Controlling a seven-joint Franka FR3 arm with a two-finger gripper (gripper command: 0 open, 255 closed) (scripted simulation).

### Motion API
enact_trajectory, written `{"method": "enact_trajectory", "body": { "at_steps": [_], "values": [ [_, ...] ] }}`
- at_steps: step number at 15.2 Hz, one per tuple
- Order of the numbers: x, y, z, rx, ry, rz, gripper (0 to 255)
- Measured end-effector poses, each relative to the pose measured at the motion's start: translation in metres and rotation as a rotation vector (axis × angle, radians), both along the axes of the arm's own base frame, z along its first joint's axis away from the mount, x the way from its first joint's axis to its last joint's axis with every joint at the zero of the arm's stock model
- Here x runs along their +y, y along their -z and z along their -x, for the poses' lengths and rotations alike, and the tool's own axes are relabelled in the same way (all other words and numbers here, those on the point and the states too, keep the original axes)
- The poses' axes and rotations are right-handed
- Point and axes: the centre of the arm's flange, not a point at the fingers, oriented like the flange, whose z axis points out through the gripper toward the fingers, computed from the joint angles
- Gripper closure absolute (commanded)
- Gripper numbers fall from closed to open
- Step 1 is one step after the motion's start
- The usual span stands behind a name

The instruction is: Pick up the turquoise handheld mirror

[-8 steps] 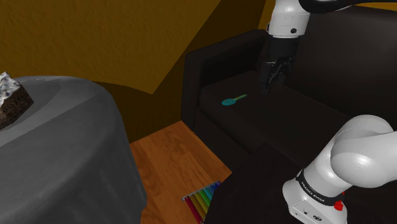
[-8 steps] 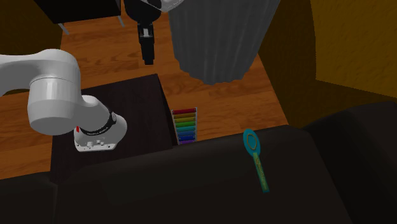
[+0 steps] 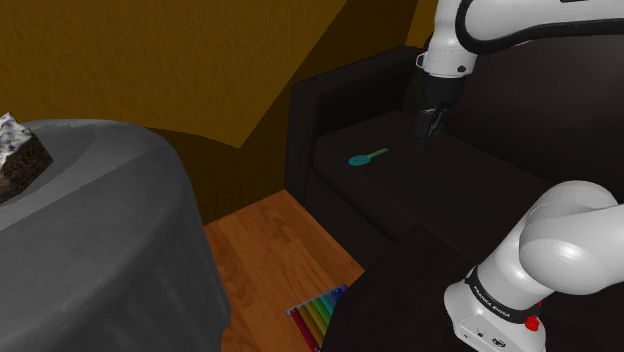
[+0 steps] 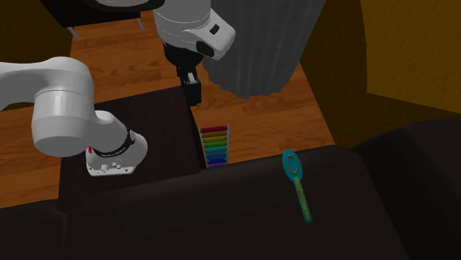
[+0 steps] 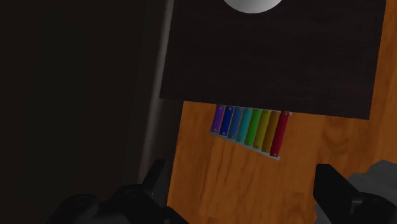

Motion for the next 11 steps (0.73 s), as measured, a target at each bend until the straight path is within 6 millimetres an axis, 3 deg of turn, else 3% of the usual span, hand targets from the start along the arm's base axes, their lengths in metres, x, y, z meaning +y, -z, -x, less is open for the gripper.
{"method": "enact_trajectory", "body": {
  "at_steps": [11],
  "values": [
    [-0.101,0.077,-0.057,-0.039,-0.292,-0.050,0]
  ]
}}
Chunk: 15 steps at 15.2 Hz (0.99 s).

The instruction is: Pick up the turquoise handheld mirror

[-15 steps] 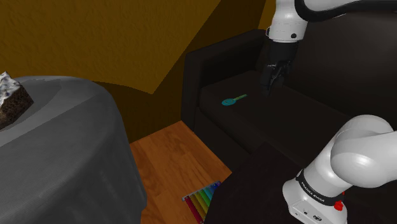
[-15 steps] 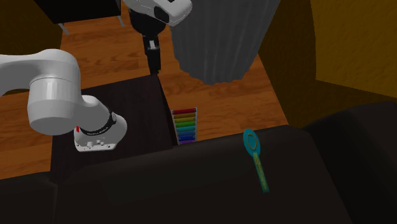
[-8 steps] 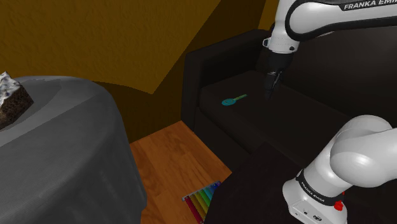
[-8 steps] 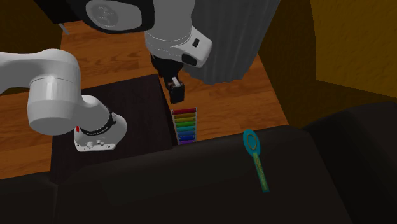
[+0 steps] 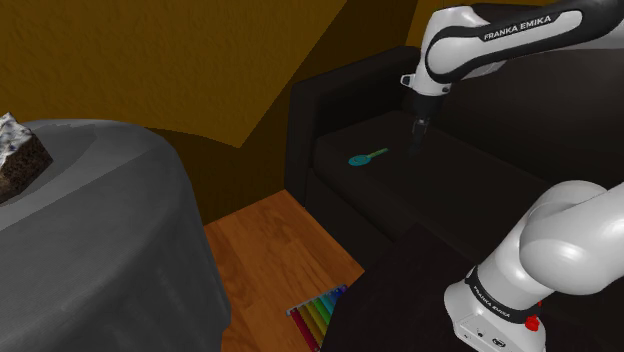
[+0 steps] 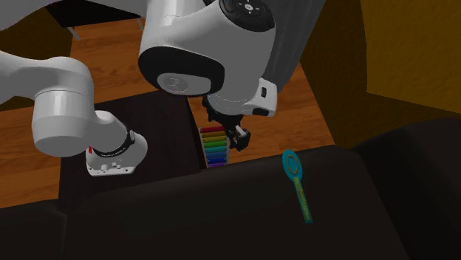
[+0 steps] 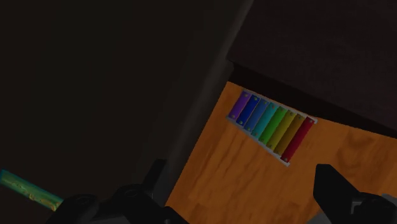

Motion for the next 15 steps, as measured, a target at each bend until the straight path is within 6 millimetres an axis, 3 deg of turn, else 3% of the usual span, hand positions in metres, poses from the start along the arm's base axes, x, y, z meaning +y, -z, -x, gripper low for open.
{"method": "enact_trajectory", "body": {
  "at_steps": [5,15],
  "values": [
    [-0.042,0.045,-0.035,-0.017,-0.130,-0.022,0],
    [-0.105,0.118,-0.115,-0.053,-0.394,-0.064,0]
  ]
}}
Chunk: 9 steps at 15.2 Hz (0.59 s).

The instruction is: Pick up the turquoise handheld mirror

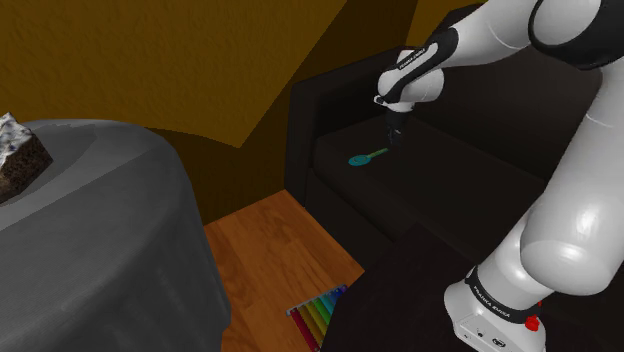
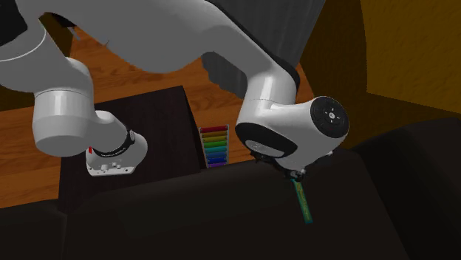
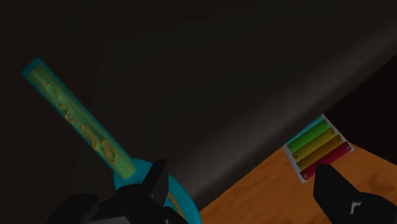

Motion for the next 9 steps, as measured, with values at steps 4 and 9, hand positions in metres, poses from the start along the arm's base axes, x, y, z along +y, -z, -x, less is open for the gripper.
{"method": "enact_trajectory", "body": {
  "at_steps": [4,9],
  "values": [
    [-0.014,0.026,-0.040,-0.014,-0.108,-0.017,0],
    [-0.027,0.065,-0.082,-0.028,-0.214,-0.036,0]
  ]
}}
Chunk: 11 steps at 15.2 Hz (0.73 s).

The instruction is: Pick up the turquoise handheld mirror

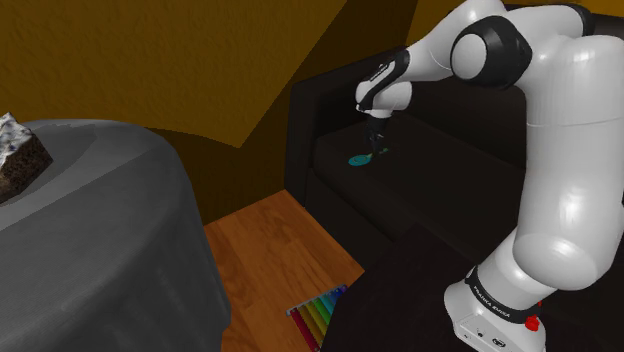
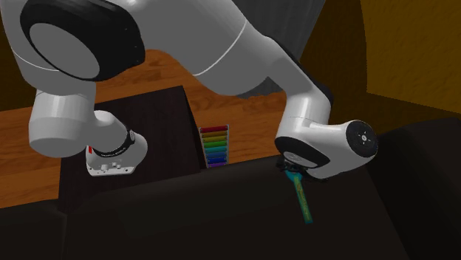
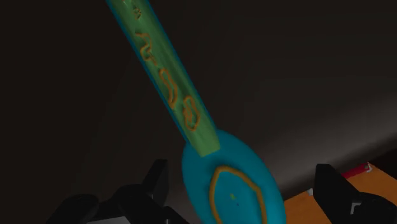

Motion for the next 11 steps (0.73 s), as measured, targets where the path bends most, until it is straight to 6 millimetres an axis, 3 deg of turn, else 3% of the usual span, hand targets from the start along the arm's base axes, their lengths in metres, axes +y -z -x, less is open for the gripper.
{"method": "enact_trajectory", "body": {
  "at_steps": [7,8,11],
  "values": [
    [-0.001,0.034,-0.004,-0.002,-0.010,-0.002,0],
    [-0.002,0.036,-0.004,-0.002,-0.010,-0.002,255],
    [-0.002,0.036,-0.004,-0.003,-0.009,-0.001,255]
  ]
}}
